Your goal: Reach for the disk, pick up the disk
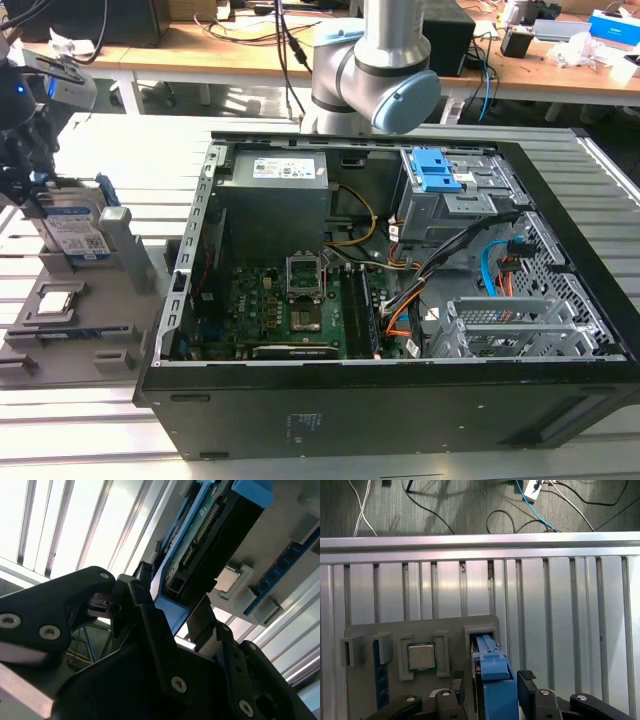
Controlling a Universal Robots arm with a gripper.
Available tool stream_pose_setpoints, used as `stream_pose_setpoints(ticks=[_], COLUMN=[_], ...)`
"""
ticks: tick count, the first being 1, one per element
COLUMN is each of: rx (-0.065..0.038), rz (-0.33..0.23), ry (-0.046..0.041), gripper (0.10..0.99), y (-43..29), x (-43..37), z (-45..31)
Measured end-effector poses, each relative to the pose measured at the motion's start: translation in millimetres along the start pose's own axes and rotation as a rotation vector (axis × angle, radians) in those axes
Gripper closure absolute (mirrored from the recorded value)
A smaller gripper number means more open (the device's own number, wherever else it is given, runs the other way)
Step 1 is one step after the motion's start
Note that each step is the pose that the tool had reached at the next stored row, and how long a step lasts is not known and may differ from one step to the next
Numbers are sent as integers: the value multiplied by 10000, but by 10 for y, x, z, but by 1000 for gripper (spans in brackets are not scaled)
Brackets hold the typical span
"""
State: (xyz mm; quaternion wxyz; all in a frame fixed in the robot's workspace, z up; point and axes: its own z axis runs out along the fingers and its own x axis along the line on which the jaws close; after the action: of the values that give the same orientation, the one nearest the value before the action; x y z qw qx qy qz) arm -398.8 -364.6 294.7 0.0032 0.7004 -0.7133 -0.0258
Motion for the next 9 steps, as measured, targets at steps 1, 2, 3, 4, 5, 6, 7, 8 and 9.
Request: stream_pose_setpoints(ticks=[1, 2, 3, 4, 5, 6, 7, 8, 9], rx=[-5, -11, -14, -15, -17, -17, -17, -16, -16], rz=[-180, -351, -440, -485, -496, -498, -498, -497, -497], ry=[7, 15, 18, 20, 22, 21, 22, 22, 22], gripper=[545, 545, 545, 545, 545, 545, 545, 545, 545], y=[0, 0, 0, 0, 0, 0, 1, 1, 1], x=[-8, -17, -23, -24, -24, -24, -24, -24, -24], z=[3, 5, 7, 9, 13, 20, 20, 21, 21])
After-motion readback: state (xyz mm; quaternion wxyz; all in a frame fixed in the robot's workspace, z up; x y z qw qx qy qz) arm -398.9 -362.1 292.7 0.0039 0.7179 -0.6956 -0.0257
